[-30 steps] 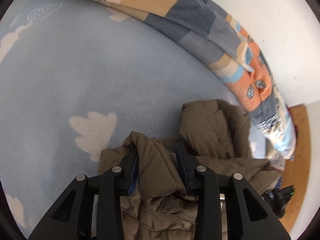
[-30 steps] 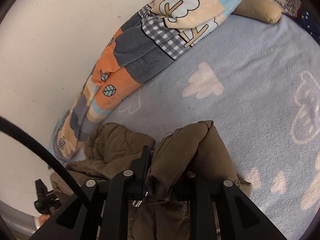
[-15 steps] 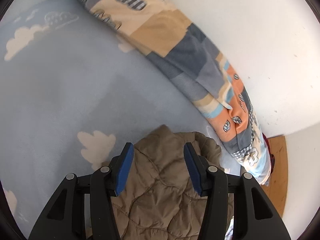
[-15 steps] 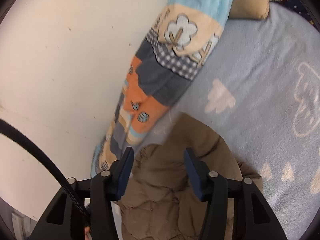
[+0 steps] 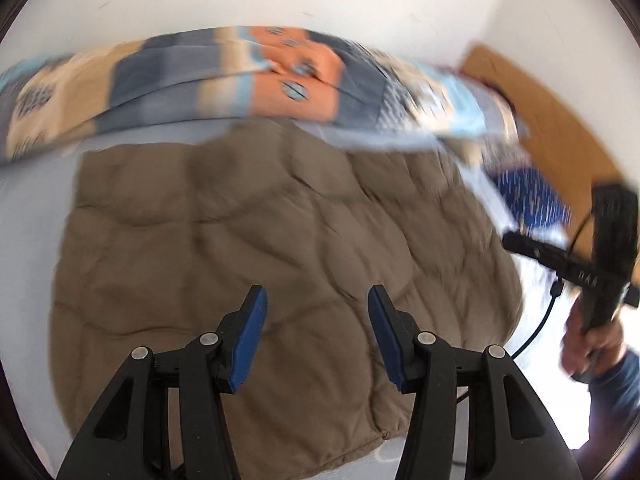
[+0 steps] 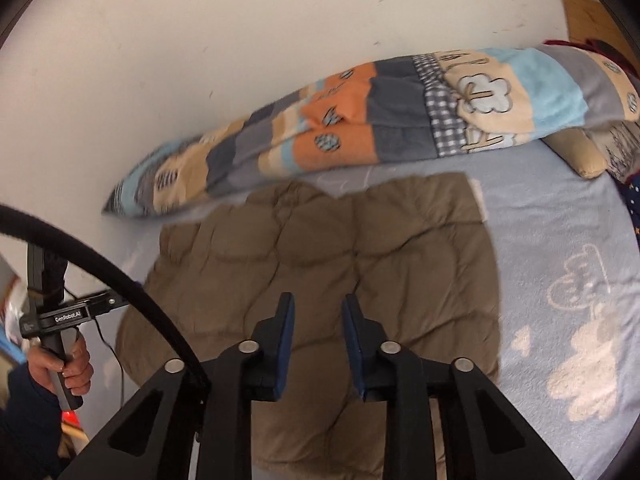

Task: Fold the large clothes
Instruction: 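Move both tools over the folded jacket bundle to its edge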

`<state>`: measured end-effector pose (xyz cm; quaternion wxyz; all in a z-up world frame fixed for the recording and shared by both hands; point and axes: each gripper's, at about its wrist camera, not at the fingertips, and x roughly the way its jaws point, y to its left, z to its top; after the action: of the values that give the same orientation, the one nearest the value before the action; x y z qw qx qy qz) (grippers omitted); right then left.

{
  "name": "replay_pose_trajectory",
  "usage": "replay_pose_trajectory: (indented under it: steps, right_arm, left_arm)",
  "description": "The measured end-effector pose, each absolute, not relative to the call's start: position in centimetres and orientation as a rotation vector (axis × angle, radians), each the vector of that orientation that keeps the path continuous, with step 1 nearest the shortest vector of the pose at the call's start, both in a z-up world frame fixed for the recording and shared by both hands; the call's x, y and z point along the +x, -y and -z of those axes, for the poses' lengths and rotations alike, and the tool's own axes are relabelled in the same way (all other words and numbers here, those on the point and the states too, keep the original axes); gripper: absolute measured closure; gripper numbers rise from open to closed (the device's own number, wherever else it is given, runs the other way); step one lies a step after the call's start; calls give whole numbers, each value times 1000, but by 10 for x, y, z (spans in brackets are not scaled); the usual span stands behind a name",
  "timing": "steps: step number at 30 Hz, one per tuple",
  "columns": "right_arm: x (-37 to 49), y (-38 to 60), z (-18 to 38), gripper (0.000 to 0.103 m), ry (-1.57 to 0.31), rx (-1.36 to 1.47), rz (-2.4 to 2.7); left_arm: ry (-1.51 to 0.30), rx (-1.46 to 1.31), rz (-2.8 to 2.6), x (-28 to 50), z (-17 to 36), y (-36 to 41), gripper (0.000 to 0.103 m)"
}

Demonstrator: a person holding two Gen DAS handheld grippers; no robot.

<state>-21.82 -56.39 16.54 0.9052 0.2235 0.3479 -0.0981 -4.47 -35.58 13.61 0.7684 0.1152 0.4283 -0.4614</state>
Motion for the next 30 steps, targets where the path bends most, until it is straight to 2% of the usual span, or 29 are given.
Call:
replay_pose_trajectory:
  steps: [3, 7, 12, 18, 21, 25, 27, 30]
  right_arm:
    - [-206, 542, -144, 81, -791, 376, 186]
    - [-180, 536, -113, 81, -870, 309, 229]
    - [-162, 560, -77, 87, -939, 391, 244]
    - [-163, 577, -57, 87, -966, 514, 242]
    - [-171, 575, -69, 87, -972, 553, 271]
    - [-211, 558, -113, 84, -854, 580, 259]
    - [-235, 544, -130, 77, -817, 555, 281]
    - [-265, 526, -143, 76, -784, 602, 279]
  left_arm:
    - [-947, 356, 930, -43, -113, 384, 52]
    - [-1035, 349, 838, -18, -88, 404, 50]
    - [-1087, 357, 791, -1, -69, 417, 50]
    - [-1105, 316, 746, 9, -61, 421, 50]
    - [-1058, 276, 746, -8, -84, 403, 51]
    - [-914, 278, 766, -52, -119, 353, 51]
    - [-886, 279, 746, -70, -126, 324, 51]
    - [-867, 250, 720, -101, -129, 269, 50]
